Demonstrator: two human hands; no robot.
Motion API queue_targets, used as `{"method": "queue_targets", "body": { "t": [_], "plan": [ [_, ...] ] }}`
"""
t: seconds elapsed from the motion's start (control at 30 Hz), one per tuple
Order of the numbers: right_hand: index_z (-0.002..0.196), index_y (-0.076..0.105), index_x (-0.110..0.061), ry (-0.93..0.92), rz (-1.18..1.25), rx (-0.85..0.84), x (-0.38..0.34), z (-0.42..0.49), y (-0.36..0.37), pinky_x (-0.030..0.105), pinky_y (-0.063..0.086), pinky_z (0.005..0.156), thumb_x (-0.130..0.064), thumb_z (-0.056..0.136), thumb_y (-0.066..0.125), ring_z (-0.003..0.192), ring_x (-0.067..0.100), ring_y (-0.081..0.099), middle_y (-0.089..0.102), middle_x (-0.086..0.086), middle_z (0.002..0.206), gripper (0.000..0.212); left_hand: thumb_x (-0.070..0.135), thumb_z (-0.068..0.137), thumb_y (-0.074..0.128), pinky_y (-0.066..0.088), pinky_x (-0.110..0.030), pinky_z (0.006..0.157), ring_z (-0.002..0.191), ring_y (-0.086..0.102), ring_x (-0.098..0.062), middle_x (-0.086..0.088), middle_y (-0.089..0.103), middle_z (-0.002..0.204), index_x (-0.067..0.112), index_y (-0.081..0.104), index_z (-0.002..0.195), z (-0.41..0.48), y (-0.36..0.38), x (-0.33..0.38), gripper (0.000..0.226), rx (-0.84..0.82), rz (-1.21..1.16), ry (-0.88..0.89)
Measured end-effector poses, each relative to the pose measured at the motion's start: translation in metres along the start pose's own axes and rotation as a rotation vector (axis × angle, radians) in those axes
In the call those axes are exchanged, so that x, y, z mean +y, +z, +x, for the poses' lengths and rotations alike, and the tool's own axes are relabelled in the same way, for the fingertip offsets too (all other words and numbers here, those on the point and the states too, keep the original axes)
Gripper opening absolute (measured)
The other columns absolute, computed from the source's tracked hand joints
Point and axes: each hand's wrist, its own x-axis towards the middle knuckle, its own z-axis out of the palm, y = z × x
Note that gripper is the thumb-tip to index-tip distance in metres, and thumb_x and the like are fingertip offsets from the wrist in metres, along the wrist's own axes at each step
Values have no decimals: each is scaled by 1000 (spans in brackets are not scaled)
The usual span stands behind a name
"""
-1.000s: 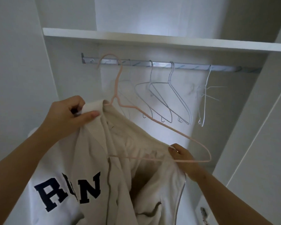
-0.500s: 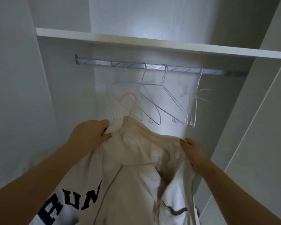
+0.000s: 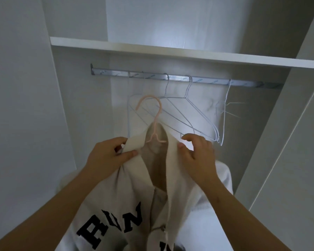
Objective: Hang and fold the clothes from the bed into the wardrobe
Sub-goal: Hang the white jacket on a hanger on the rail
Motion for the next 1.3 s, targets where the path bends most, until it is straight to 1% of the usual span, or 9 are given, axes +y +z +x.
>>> {"method": "queue_targets", "body": {
  "t": [0.07,0.17,0.43,0.53,0.67,0.77,1.07,1.23,1.3],
  "plan": [
    [88,58,-24,15,-121,-125,9,-1,4,32,34,92,-46,95,36,88,14,54,61,-7,91,32,34,73,75,37,-12,53,61,54,1,13,55,57,52,53,79,-1,-6,3,29,5,-15,17],
    [61,33,-26,32,-101,-235,7,-3,3,22,32,59,-59,87,22,55,5,43,43,-7,58,44,36,74,74,37,-17,54,56,53,-5,9,57,60,50,55,81,-4,-7,8,25,-9,3,-23],
    [59,28,-24,-60,-93,-183,-7,-4,2,18,24,50,-54,92,37,51,3,39,40,-6,54,45,49,73,71,29,-15,51,56,45,4,17,46,56,23,64,91,-6,-12,21,32,-42,172,64],
    [57,32,-20,56,39,-90,2,2,-5,30,32,56,-50,90,45,56,17,43,40,-4,52,46,83,66,31,28,-14,50,56,47,-2,12,48,57,23,59,86,-7,-24,19,69,-43,367,131],
    [61,44,-9,181,154,-45,16,8,-8,38,41,66,-45,90,49,62,27,48,43,2,55,47,87,59,-18,39,-21,58,77,63,-9,10,67,86,32,61,107,-13,-37,10,108,6,496,159],
    [56,38,-15,175,141,-68,10,4,-1,34,35,62,-48,89,49,55,18,41,39,-3,52,47,80,71,-7,41,-23,63,87,63,-13,7,64,93,30,56,119,-11,-26,18,94,-4,485,279],
    [56,29,-18,132,57,-139,-6,-5,5,26,28,52,-54,88,47,51,13,36,36,-4,51,51,39,84,42,32,-23,61,66,51,-25,-3,57,68,6,64,74,3,-5,59,40,304,251,285],
    [57,45,-16,258,112,-108,2,2,-10,36,41,77,-58,83,47,57,16,47,46,-4,53,50,55,86,43,39,-25,82,92,49,-11,12,50,102,20,59,109,8,-6,44,45,-71,94,185],
    [57,45,-16,278,106,-142,2,2,-10,38,41,81,-59,83,47,58,16,48,47,-4,53,50,50,90,48,39,-26,70,77,51,-11,10,51,80,24,55,84,11,-6,31,27,-286,171,48]
  ]
}}
